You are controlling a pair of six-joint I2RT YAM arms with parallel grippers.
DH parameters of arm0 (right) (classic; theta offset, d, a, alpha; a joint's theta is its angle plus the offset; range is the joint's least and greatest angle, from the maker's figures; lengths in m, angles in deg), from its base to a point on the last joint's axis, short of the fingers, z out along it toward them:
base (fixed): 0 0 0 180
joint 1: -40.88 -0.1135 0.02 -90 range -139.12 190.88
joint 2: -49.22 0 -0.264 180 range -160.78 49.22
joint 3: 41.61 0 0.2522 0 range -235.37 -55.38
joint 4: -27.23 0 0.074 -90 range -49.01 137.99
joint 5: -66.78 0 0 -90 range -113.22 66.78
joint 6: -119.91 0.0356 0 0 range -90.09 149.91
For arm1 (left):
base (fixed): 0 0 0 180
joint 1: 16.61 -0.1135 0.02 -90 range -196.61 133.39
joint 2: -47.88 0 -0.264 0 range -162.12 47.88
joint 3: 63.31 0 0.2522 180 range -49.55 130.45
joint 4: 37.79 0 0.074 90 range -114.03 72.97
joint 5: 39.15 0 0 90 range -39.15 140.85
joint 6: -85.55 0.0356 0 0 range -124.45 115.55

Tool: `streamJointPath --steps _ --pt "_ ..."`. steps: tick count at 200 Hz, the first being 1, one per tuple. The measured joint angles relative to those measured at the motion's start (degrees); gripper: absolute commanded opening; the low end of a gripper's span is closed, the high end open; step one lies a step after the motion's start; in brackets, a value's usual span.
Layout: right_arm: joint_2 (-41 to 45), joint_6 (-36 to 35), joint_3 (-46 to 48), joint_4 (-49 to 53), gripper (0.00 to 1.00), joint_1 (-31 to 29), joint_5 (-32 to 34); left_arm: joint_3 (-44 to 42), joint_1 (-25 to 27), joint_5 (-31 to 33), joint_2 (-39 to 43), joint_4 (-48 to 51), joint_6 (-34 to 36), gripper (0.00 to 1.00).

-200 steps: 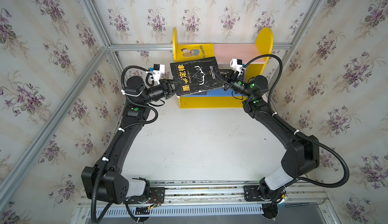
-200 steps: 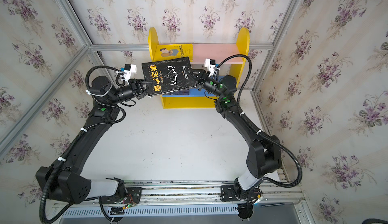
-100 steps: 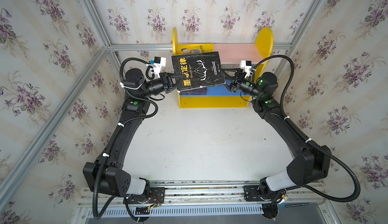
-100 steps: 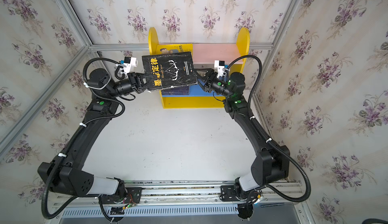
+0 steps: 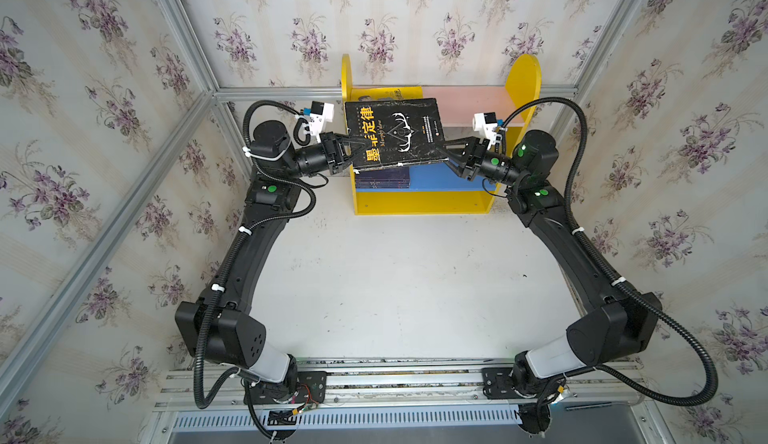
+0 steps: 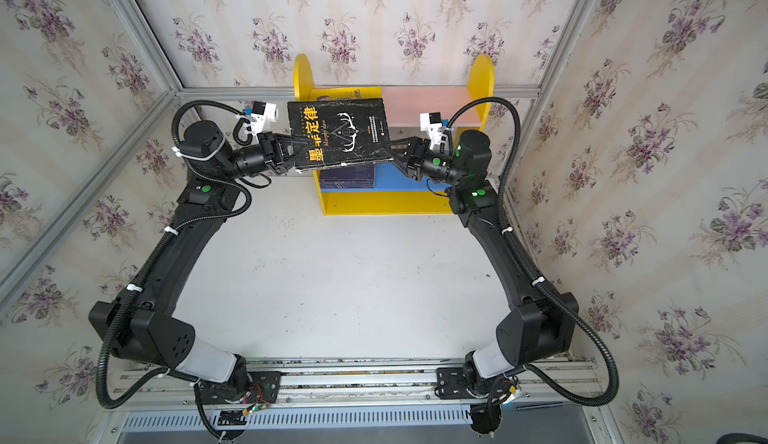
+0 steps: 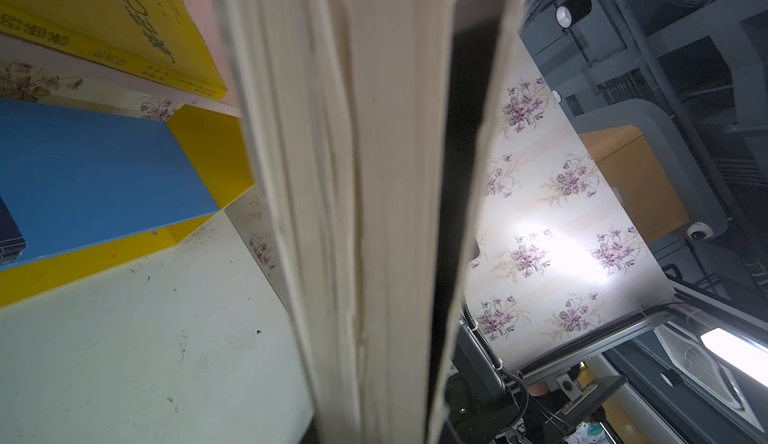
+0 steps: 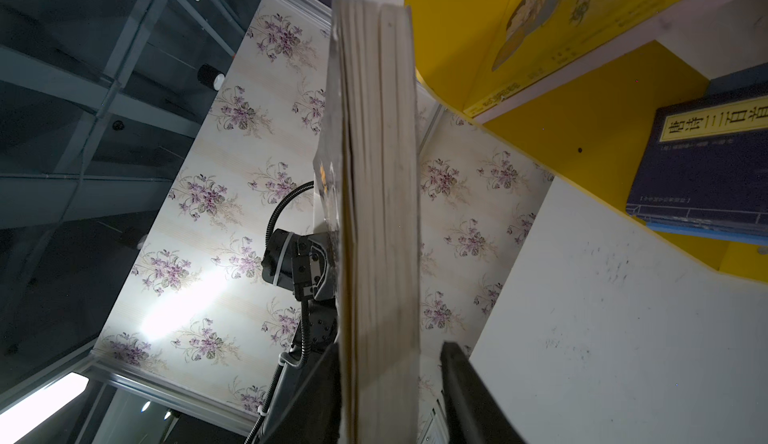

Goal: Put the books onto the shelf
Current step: 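Raise the black paperback with both grippers above the pink upper shelf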

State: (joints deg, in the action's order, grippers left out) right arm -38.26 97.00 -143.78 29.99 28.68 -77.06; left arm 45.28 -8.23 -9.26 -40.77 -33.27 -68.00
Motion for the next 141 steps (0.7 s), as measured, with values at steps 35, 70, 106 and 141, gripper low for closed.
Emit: streamJointPath --steps 35,70,106,141 --pt "-2.3 1.7 -1.9 -1.4 0.37 0.0 -1.8 1.8 0.0 0.0 -1.6 0.7 -0.3 0.1" --pt "-3.6 2.4 -4.1 -2.2 0.25 0.0 -3.2 4.9 0.0 -0.8 -4.1 0.8 -1.2 0.12" --pt "-5.0 1.9 -7.9 -1.3 0.13 0.0 -2.1 10.9 0.0 -0.9 -7.7 1.2 -1.8 0.25" --pt "-9.0 1.9 -15.0 0.3 0.12 -0.2 0.7 16.5 -1.4 1.8 -10.6 2.1 -2.2 0.5"
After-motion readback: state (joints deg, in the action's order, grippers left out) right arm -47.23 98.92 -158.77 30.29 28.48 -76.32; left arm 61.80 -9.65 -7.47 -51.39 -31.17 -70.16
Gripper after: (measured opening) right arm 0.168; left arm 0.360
